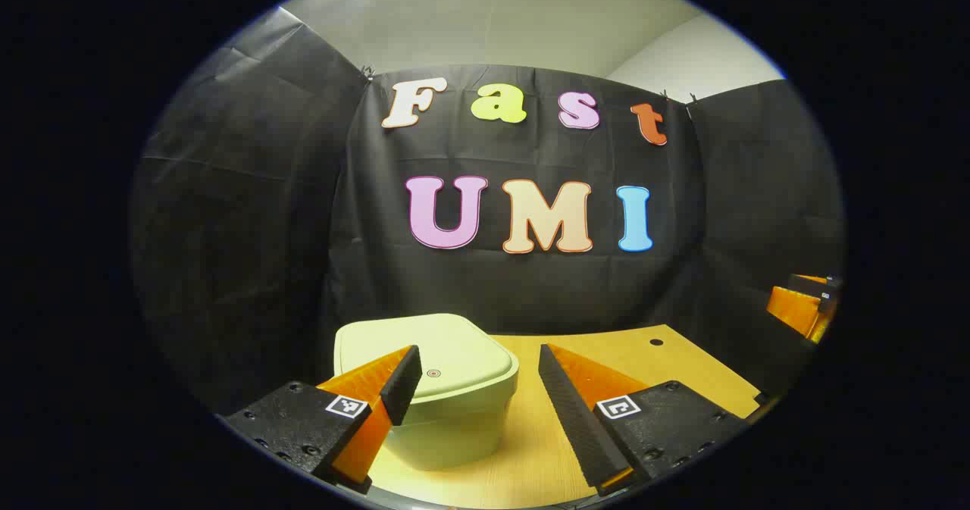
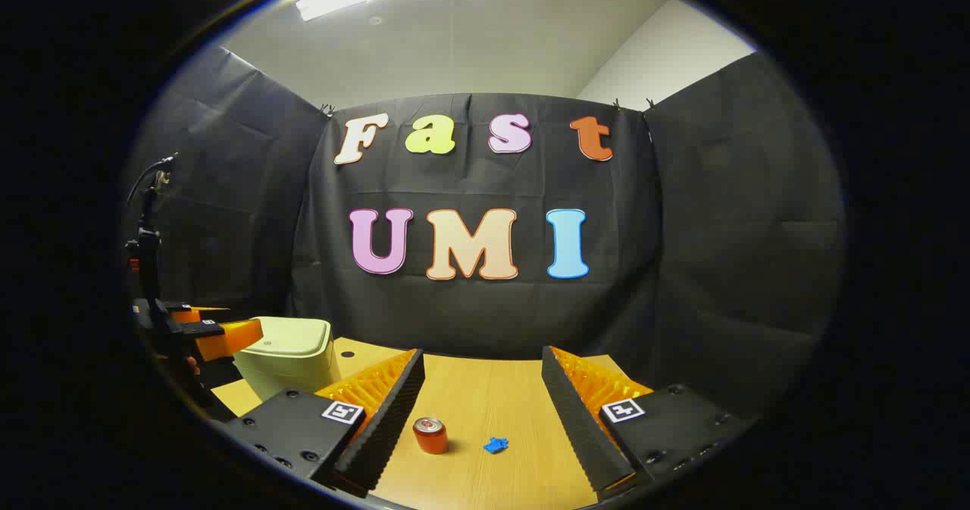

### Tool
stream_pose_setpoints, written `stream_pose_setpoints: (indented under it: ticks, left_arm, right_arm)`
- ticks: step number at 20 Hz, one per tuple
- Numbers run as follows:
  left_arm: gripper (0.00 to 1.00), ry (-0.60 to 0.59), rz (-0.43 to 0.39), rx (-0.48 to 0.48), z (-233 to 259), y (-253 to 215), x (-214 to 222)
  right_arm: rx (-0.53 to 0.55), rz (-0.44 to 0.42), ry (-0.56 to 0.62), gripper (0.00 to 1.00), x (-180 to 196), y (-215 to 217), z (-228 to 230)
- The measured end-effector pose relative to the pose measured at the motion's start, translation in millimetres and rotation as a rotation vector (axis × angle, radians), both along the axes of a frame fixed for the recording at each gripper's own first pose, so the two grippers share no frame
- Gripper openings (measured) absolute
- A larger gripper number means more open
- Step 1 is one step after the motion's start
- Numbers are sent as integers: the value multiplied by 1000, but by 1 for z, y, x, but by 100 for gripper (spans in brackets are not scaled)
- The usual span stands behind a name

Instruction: Press the lid of the desktop garbage bin to open it, pick up the crumpled paper on the desktop and throw it into the bin, then pick up the pop can on the desktop and drop it into the bin, and finally close the garbage bin lid.

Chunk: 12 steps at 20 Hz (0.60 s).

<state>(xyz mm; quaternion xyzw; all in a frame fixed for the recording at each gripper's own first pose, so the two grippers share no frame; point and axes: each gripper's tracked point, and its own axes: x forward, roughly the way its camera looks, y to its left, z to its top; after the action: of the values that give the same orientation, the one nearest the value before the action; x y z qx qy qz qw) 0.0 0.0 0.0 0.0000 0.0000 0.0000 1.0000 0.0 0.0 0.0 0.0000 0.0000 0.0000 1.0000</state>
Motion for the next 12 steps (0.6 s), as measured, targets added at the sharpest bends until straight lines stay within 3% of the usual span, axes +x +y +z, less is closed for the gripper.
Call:
stream_pose_setpoints:
  ticks: [12]
  left_arm:
    - [94, 17, 2, -6, -4, 6, 5]
  right_arm:
    - [22, -20, 9, 98, -1, -3, -8]
